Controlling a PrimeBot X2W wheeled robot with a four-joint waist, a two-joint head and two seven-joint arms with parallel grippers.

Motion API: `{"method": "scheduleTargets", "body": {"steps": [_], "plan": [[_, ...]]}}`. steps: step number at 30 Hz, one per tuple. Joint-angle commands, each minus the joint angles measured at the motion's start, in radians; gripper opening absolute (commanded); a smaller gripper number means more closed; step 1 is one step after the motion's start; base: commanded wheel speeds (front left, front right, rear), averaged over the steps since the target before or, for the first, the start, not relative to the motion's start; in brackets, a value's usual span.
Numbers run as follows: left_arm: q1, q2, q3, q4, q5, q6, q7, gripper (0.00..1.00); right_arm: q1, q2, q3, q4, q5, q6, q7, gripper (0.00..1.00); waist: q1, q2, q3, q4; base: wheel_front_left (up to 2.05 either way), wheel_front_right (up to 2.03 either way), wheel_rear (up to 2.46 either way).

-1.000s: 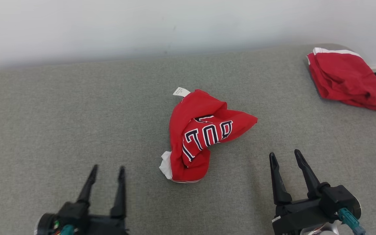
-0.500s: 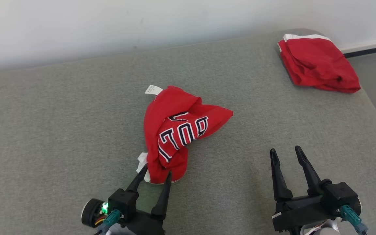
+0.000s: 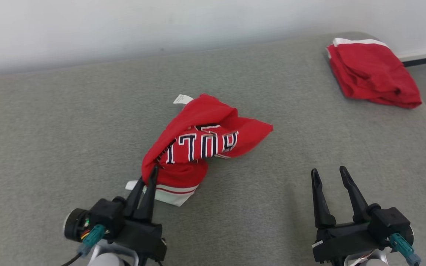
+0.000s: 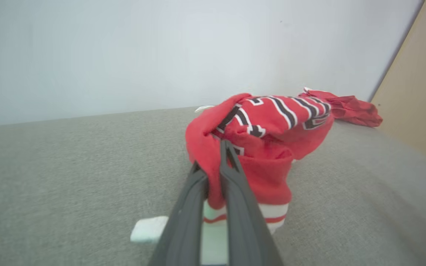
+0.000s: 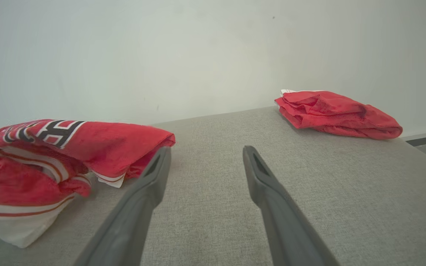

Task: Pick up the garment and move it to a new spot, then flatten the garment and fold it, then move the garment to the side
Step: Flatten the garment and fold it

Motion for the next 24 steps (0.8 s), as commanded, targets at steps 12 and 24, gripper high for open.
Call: {"method": "scheduleTargets", "body": {"steps": [12, 24], "plan": [[0.193, 0.081, 0.032, -0.116, -0.017, 0.002, -0.003, 0.0, 0.013, 0.002, 0.016, 0.004, 0.007, -0.002, 0.0, 1.0, -0.0001, -0.0001, -0.029, 0.117, 0.0, 0.0, 0.0], [0.251, 0.045, 0.012, 0.042, -0.058, 0.003, -0.003, 1.0, 0.025, 0.002, 0.012, 0.017, 0.004, -0.003, 0.0, 1.0, -0.0001, -0.0001, -0.047, 0.114, 0.0, 0.0, 0.0]]}}
